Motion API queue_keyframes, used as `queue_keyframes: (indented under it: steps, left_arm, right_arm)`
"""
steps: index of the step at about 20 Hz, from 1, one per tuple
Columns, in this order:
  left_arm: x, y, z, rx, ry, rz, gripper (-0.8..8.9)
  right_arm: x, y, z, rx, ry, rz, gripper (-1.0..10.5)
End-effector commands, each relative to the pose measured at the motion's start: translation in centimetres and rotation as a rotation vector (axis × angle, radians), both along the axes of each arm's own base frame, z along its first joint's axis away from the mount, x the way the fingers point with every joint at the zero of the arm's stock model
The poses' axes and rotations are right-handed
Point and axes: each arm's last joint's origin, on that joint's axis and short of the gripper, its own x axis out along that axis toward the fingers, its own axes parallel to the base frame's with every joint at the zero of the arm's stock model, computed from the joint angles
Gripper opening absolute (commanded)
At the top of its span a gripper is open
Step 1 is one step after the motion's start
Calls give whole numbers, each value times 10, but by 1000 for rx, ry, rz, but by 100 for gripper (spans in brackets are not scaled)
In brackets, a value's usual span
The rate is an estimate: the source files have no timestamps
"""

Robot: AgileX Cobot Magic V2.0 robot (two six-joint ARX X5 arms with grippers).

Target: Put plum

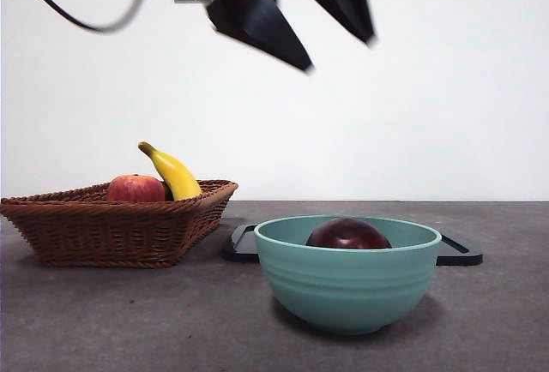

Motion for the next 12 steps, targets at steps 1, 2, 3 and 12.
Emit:
queue_keyframes:
  steps: [1, 2, 3, 12]
  left_arm:
    - [0, 23, 25, -54, -33, 64, 405]
    - [0, 37, 34, -66, -45, 97, 405]
    - [1, 50, 41, -76, -58, 131, 405]
    - [-22, 140, 67, -84, -38, 317, 405]
  right_arm:
    - [1, 1, 6, 9, -15, -1, 341]
    - [1, 1, 6, 9, -15, -1, 341]
    - [1, 1, 6, 9, -16, -1, 341]
    - [1, 1, 6, 6, -20, 3, 341]
